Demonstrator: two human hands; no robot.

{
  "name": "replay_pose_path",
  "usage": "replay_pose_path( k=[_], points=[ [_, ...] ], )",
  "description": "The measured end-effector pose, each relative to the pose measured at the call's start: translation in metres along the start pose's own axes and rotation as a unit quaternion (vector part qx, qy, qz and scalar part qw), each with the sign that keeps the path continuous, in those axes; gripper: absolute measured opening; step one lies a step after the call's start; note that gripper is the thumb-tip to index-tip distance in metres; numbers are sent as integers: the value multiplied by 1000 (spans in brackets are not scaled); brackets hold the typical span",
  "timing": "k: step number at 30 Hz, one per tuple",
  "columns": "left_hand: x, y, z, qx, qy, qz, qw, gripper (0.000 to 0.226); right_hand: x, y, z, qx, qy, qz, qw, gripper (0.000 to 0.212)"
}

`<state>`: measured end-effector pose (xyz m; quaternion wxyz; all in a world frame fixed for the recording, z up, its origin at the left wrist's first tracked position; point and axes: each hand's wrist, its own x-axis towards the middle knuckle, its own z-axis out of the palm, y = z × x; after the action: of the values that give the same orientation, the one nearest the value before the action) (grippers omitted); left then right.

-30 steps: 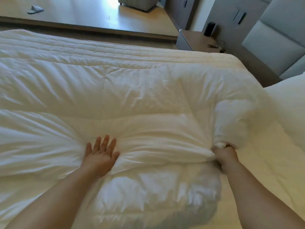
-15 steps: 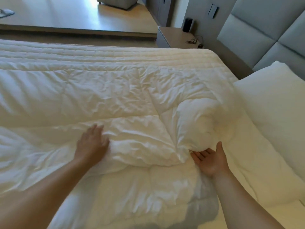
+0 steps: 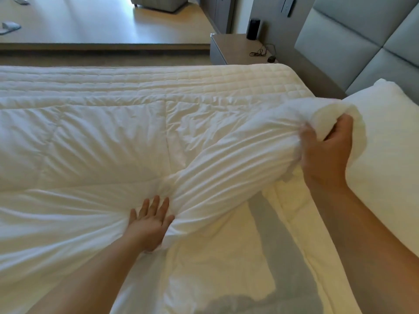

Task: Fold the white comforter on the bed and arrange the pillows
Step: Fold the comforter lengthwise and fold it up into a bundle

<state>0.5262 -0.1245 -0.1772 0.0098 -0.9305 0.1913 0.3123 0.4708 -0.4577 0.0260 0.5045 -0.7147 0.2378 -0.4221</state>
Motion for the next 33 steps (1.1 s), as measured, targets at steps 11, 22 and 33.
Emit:
replay_pose_path(
  k=[11, 22, 33],
  points=[
    [5, -1, 4, 6, 5, -27, 1000, 64, -78, 130, -73, -83, 64, 392, 914, 32],
    [8, -6, -1, -18, 27, -29, 999, 65, -96, 114, -88, 64, 101, 426, 897, 65],
    [-7, -24, -52, -149, 188, 30, 970, 31, -58, 106, -105, -41, 143, 324, 934, 16]
  ],
)
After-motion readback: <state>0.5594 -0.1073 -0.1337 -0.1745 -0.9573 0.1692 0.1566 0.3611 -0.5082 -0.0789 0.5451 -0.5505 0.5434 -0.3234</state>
